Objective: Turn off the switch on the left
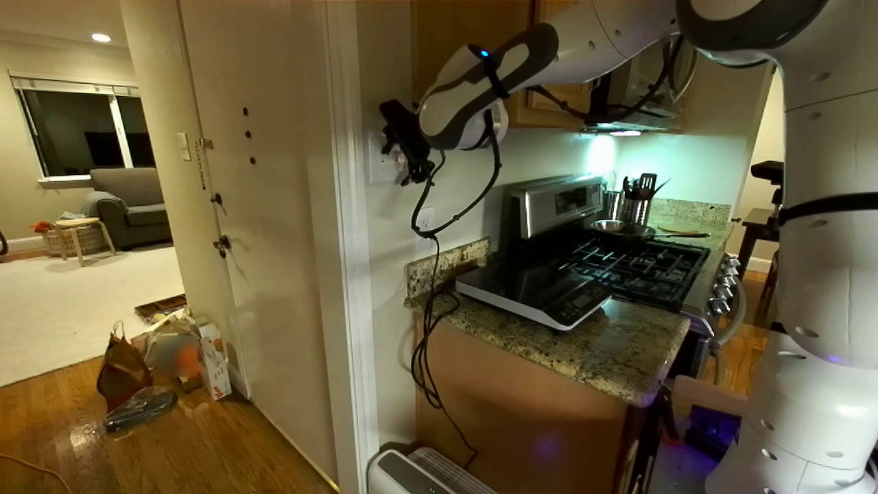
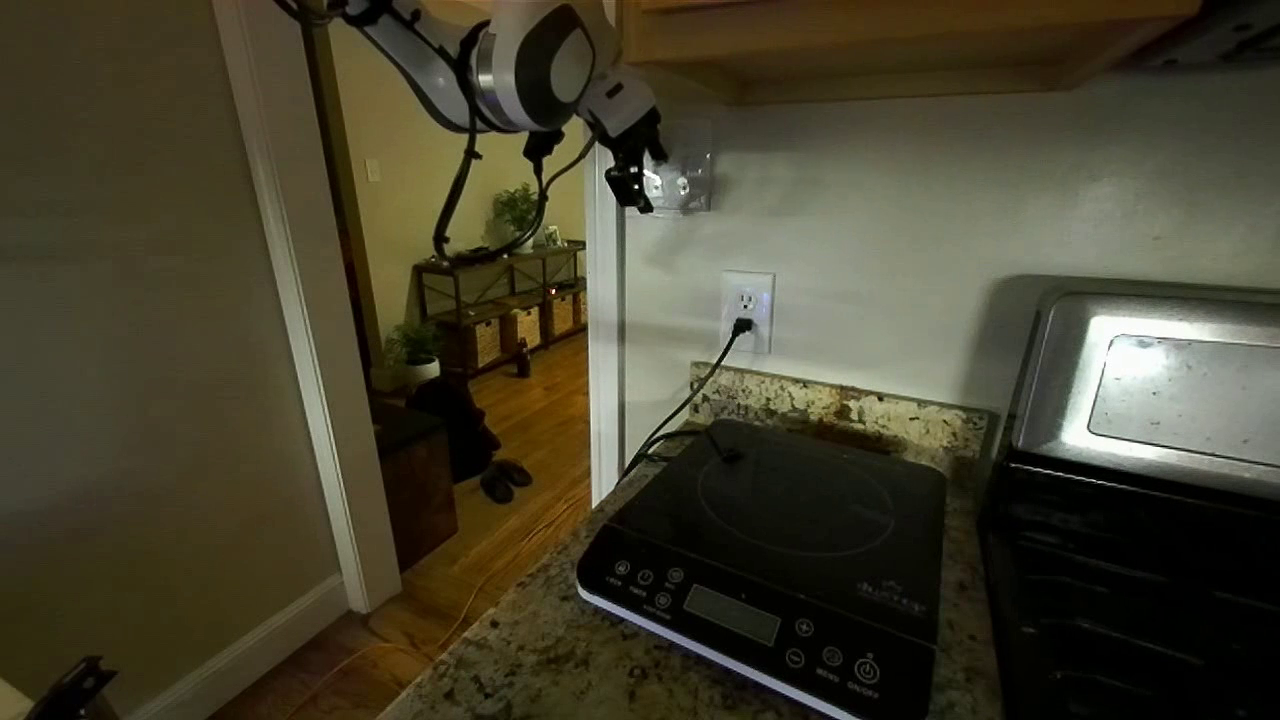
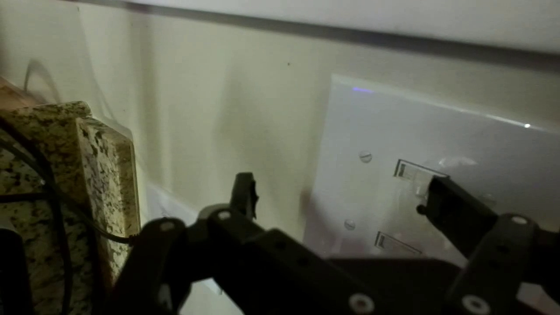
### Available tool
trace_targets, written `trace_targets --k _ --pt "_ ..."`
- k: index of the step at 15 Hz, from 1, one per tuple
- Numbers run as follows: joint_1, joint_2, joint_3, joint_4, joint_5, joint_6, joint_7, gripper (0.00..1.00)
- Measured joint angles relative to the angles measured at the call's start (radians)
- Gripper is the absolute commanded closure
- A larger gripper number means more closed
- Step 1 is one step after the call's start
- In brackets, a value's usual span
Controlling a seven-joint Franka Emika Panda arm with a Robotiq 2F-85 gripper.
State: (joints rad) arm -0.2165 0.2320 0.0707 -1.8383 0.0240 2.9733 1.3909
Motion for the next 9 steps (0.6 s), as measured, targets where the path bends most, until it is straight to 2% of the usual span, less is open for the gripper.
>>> trace_targets --k 7,9 --pt "0.009 0.036 0.006 -0.025 0.004 -0.094 0.001 0.0" --pt "0.031 0.026 -0.002 -0.033 0.087 -0.111 -0.052 0.0"
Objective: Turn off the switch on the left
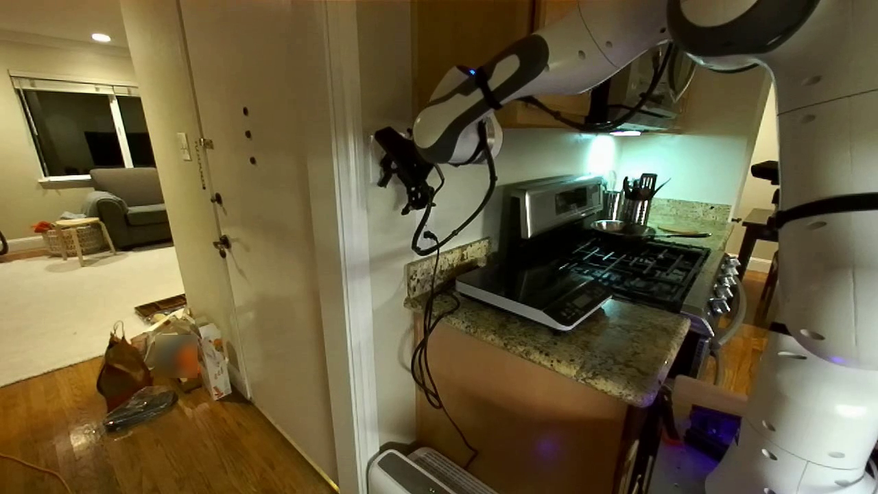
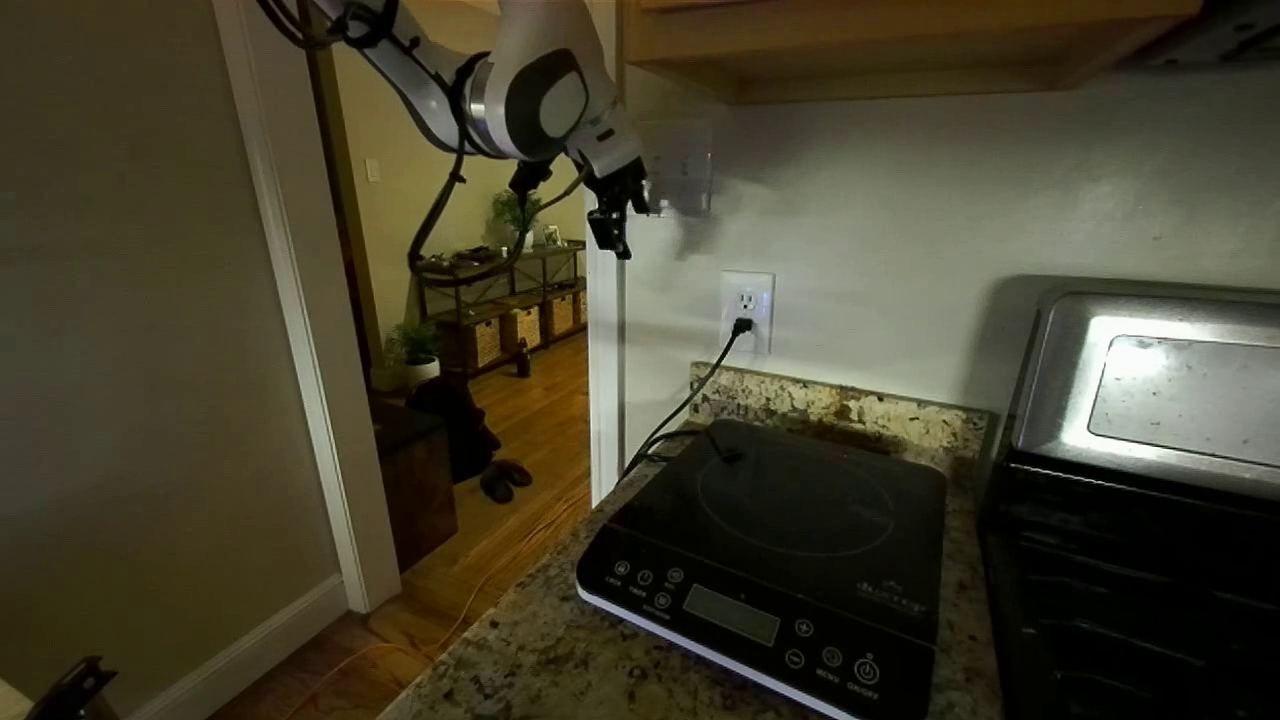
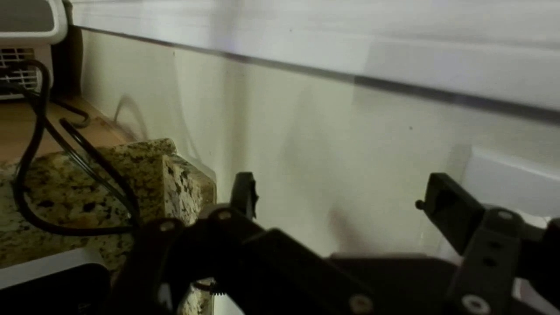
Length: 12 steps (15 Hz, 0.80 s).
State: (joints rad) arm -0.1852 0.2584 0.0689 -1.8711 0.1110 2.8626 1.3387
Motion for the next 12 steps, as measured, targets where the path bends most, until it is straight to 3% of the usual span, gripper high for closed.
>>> trace_targets --k 2,5,9,12 --pt "0.02 -0.046 0.006 -0.015 0.106 -0.081 -0.087 0.0" --pt "0.034 -0.162 0.022 -0.041 0.207 -0.326 -0.176 0.0" --pt "0.071 -0.286 -0.012 -0.059 0.188 -0.664 -0.174 0.0" --pt "0.086 -0.326 -0.016 -0.068 0.128 -0.783 -0.155 0.0"
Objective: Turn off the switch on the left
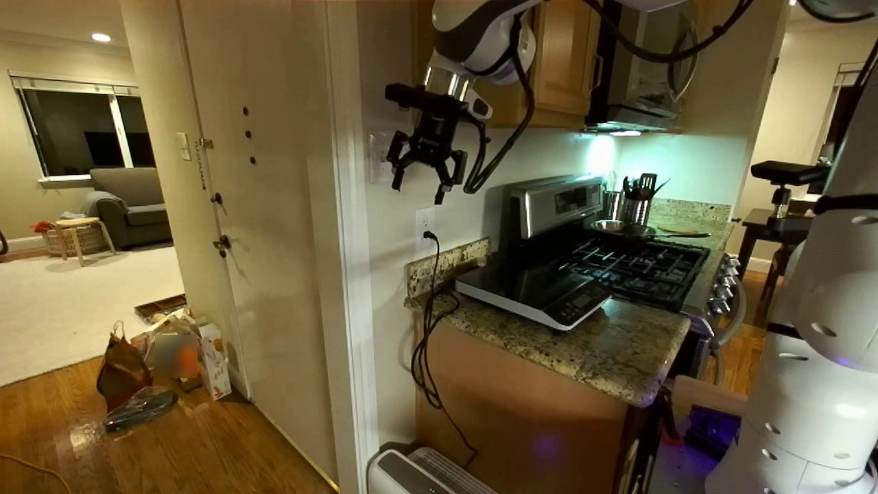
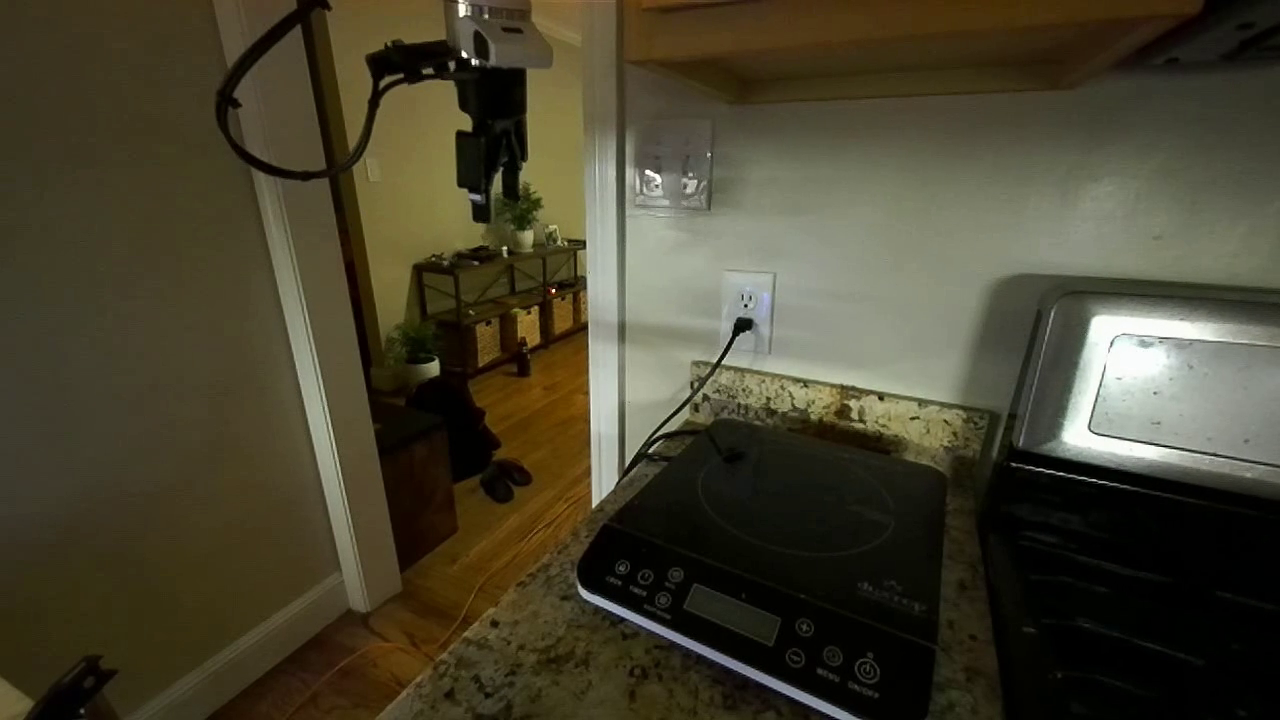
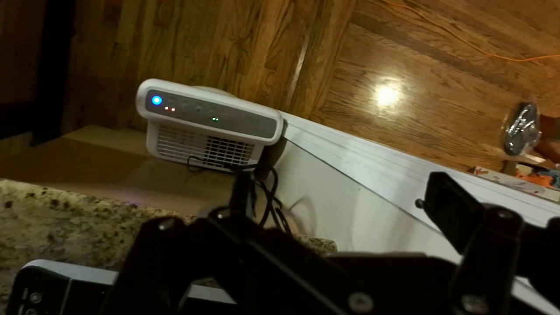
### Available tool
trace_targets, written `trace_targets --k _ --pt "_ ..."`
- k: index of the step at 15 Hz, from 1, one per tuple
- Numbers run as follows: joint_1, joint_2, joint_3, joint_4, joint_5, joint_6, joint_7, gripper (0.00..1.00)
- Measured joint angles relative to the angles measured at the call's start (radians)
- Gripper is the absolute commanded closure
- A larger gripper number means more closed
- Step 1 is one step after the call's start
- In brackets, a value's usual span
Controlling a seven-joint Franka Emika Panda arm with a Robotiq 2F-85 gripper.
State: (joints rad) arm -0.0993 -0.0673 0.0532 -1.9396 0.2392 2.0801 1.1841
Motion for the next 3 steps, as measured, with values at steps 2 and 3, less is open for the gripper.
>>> trace_targets --k 2,3 --pt "0.014 -0.012 0.001 -0.011 -0.051 -0.028 0.014 0.0" --pt "0.02 -0.015 0.001 -0.018 -0.065 -0.029 0.017 0.0"
